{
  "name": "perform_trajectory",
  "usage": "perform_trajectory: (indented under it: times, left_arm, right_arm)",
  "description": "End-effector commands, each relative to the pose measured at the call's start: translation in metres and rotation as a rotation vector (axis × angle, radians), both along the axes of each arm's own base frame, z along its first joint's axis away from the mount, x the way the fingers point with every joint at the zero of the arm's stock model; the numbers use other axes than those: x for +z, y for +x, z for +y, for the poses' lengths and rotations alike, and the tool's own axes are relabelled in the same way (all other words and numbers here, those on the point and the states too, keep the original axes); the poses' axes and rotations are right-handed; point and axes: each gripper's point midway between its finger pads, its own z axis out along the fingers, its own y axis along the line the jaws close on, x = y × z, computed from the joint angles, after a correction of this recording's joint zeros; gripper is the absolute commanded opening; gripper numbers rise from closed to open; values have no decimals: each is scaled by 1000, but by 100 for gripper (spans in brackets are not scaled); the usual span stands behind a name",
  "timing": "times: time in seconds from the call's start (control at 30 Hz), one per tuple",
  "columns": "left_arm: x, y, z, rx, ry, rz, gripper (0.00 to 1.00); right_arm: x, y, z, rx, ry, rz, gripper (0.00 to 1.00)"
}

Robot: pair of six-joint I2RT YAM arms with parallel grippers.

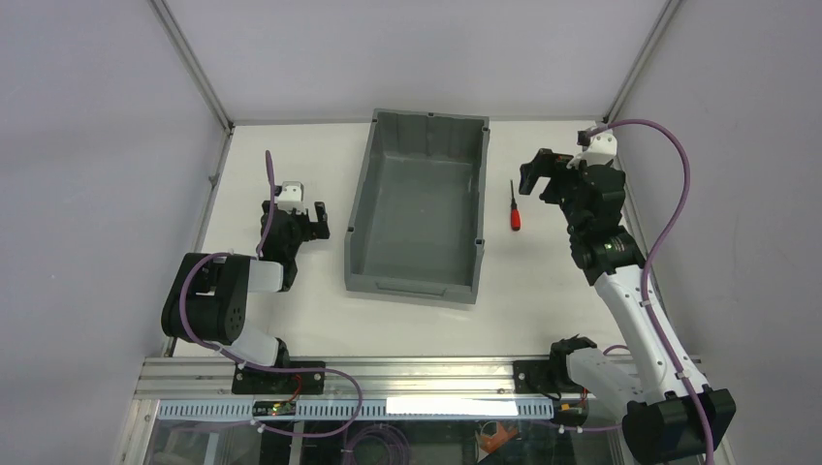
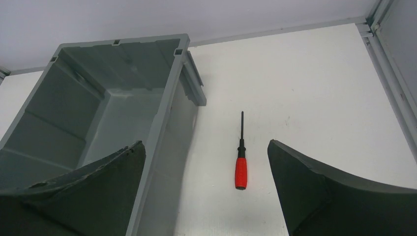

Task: Put the screwdriver in the bin
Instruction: Pick up the screwdriver from the center of the board.

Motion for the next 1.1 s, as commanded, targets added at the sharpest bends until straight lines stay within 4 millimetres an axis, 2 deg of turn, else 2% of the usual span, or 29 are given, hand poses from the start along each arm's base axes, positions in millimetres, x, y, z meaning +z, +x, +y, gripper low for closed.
perform_trajectory:
  times: [0.0,0.37,0.53,0.8,1.07]
  left_arm:
    - [16,3,1,-2,-15,-55,99]
    - [16,3,1,-2,-17,-55,99]
    - [17,3,1,-2,-16,-56,99]
    - [16,3,1,-2,-15,-55,99]
    - [16,3,1,-2,-17,-55,99]
  right_arm:
    - [15,1,-1,1,0,-53,99]
    - [22,7,-1,-5,-6,-19,99]
    - [34,8,0,1,-15,6,99]
    - [60,20,0,-3,-45,94,99]
    - [57,34,2,-25,-48,256,99]
